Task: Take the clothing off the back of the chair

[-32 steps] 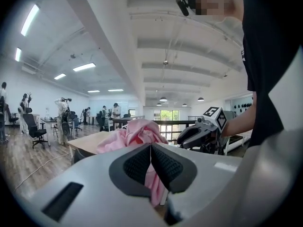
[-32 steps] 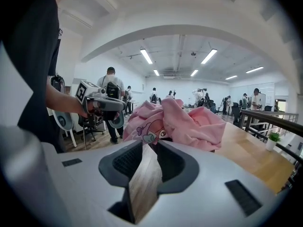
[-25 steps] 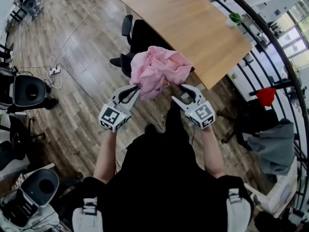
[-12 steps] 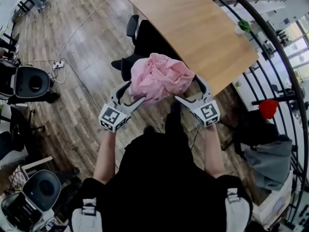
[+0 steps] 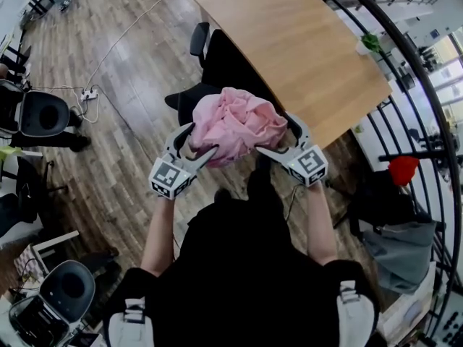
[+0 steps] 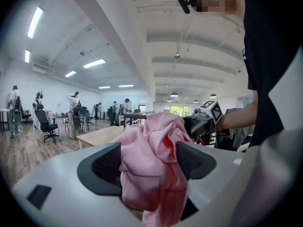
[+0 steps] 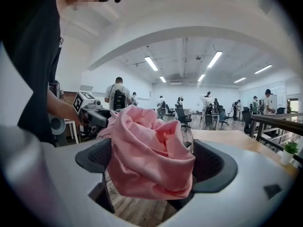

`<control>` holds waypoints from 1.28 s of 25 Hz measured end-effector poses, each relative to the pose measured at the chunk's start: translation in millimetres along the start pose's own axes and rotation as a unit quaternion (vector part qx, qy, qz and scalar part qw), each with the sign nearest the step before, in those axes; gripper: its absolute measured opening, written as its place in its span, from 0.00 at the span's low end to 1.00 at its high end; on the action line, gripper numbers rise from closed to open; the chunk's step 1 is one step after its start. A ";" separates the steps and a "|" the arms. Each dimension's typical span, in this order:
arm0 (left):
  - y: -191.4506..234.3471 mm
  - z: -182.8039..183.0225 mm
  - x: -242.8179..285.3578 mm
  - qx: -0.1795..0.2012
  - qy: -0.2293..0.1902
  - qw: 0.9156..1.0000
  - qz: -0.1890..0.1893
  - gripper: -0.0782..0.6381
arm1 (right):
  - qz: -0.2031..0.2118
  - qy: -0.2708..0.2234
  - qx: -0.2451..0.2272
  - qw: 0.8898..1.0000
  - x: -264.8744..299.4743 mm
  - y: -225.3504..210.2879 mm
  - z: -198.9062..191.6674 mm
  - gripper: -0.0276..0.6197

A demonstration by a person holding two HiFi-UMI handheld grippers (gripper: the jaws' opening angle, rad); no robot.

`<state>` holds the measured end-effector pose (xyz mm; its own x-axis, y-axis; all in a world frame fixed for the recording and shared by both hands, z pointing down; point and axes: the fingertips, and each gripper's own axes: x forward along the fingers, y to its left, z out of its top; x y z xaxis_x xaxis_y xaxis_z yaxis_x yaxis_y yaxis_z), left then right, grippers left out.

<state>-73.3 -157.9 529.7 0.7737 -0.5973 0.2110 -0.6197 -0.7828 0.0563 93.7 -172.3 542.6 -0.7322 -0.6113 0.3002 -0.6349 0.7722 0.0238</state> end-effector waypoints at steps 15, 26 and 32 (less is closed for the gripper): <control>-2.2 -6.4 14.5 -0.006 0.021 1.000 -0.011 0.60 | 0.086 0.040 -0.002 0.995 38.5 23.6 -2.4 0.84; -7.7 -19.1 20.9 -0.010 0.047 0.998 -0.029 0.51 | 0.097 0.091 -0.056 0.990 43.3 27.7 -6.8 0.44; -19.4 -17.8 21.9 -0.011 0.056 0.997 -0.049 0.38 | 0.098 0.098 -0.061 0.988 41.6 35.7 -1.8 0.20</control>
<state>-46.8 -152.7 550.6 0.8120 -0.4940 0.3108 -0.5456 -0.8316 0.1036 41.1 -169.9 557.6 -0.7689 -0.4111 0.4897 -0.4422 0.8951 0.0571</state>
